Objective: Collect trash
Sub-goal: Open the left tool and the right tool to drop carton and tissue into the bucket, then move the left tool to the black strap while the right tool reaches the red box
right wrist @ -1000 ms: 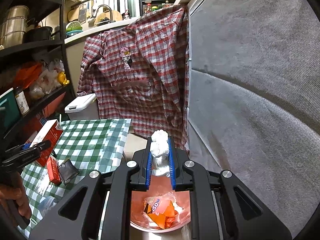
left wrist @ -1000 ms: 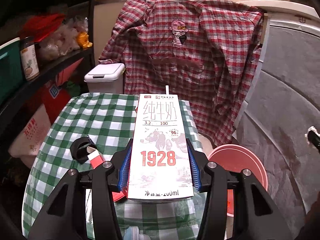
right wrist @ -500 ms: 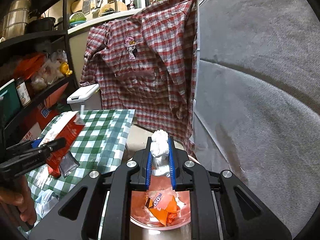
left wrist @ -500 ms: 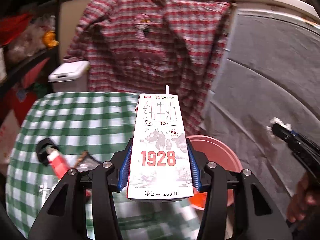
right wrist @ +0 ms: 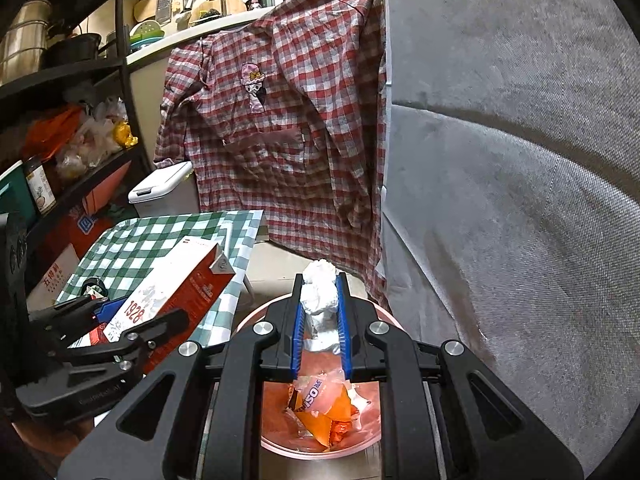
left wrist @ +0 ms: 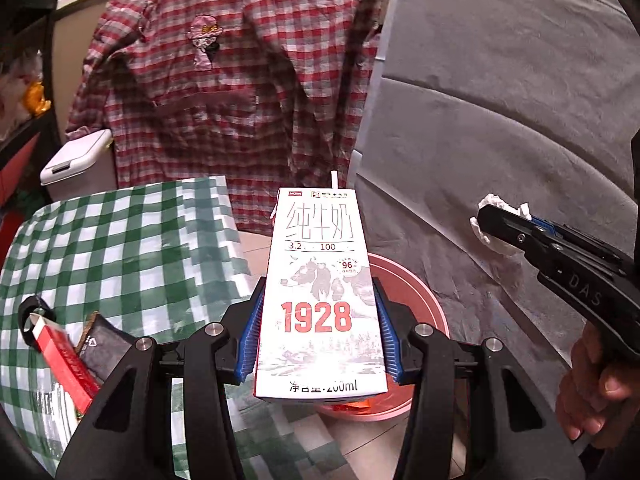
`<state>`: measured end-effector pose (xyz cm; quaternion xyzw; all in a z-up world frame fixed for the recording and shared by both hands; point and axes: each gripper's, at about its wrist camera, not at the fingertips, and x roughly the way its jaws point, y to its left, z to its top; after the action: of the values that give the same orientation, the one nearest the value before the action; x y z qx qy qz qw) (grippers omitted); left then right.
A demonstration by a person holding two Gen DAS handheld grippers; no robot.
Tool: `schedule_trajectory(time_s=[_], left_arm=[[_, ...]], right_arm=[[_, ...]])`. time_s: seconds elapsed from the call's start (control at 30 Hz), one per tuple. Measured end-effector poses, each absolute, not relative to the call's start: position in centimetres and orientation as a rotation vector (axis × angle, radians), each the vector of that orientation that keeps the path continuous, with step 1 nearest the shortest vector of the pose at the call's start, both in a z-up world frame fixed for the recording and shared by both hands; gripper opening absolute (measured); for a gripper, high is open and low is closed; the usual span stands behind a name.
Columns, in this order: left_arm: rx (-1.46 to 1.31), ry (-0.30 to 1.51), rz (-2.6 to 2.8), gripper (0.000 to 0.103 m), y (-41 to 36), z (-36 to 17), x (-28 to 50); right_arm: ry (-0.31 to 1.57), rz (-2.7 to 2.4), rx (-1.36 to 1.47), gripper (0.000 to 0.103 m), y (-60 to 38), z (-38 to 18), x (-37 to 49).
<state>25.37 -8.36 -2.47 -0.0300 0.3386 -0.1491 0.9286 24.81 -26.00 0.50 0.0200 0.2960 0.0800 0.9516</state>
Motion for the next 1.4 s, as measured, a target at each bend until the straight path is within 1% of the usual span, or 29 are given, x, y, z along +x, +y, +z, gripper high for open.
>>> schedule_trajectory(time_s=[0.43, 0.47, 0.53, 0.6, 0.63, 0.67, 0.7, 0.93, 1.1, 1.17, 1.4], left_arm=[[-0.055, 0.720, -0.300, 0.048, -10.4, -3.4, 26.6], [-0.056, 0.722, -0.300, 0.049, -10.4, -3.4, 26.7], [-0.060, 0.730, -0.295, 0.049, -10.5, -3.5, 26.9], [-0.068, 0.734, -0.296, 0.052, -10.4, -3.5, 27.0], [-0.073, 0.735, -0.300, 0.057, -10.3, -3.5, 27.0], [-0.075, 0.734, -0.301, 0.057, -10.3, -3.5, 27.1], [-0.075, 0.733, -0.301, 0.057, -10.2, -3.4, 27.1], [-0.083, 0.717, -0.290, 0.057, -8.8, -2.8, 26.8], [-0.094, 0.696, -0.273, 0.055, -7.0, -1.8, 26.1], [-0.095, 0.688, -0.266, 0.050, -6.4, -1.4, 25.8], [-0.112, 0.641, -0.225, 0.044, -2.1, 0.9, 24.0]], right_arm=[[0.597, 0.159, 0.035, 0.016, -26.8, 0.3, 25.4], [0.598, 0.157, 0.035, 0.019, -26.8, 0.3, 25.3], [0.601, 0.149, 0.030, 0.020, -26.8, 0.2, 25.4], [0.610, 0.144, 0.027, 0.023, -26.9, 0.1, 25.5], [0.612, 0.142, 0.025, 0.027, -26.8, 0.0, 25.5], [0.614, 0.138, 0.022, 0.030, -26.8, 0.0, 25.5], [0.613, 0.135, 0.018, 0.032, -26.8, 0.0, 25.6], [0.608, 0.132, 0.014, 0.033, -26.8, -0.1, 25.6], [0.600, 0.141, 0.006, 0.033, -25.9, 0.3, 25.3], [0.590, 0.149, 0.002, 0.033, -25.4, 0.6, 24.9], [0.558, 0.191, -0.010, 0.033, -22.4, 1.8, 23.6]])
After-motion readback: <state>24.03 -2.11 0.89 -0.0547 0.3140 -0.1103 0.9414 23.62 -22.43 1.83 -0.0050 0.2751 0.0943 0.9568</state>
